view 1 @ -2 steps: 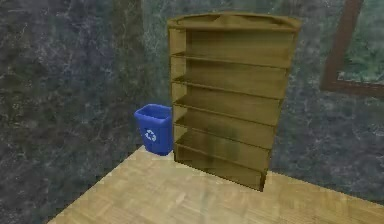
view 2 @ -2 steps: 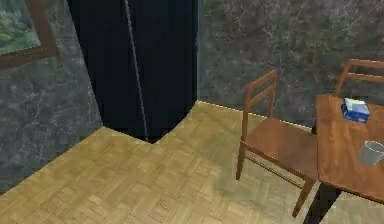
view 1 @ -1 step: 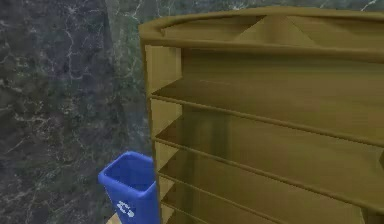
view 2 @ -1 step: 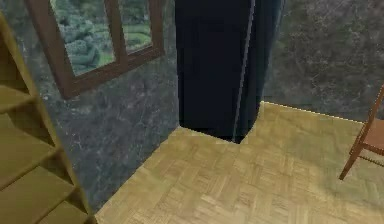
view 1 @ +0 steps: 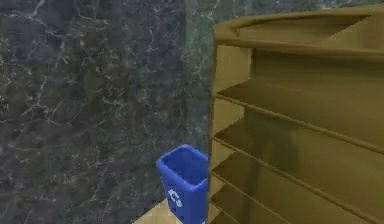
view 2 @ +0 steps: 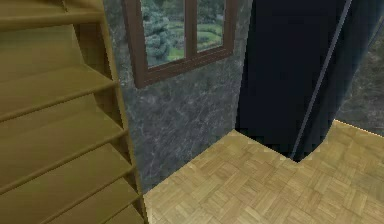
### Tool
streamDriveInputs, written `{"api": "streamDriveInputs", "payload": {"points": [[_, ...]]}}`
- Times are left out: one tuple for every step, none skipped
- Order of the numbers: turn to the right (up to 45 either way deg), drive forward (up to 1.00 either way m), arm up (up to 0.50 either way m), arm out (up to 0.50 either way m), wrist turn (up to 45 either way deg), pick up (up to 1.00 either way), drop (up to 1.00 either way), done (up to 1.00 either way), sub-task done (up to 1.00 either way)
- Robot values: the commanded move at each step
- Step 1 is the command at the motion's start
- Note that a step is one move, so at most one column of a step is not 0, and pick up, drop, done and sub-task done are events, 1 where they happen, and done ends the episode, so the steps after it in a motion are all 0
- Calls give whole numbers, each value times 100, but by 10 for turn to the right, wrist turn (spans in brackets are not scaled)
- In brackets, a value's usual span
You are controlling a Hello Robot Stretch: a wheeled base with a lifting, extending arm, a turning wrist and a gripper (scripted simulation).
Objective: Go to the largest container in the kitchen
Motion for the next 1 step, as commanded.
{"api": "streamDriveInputs", "payload": {"points": [[0, 0, 0, 0, 0, 0, 0, 100, 0]]}}
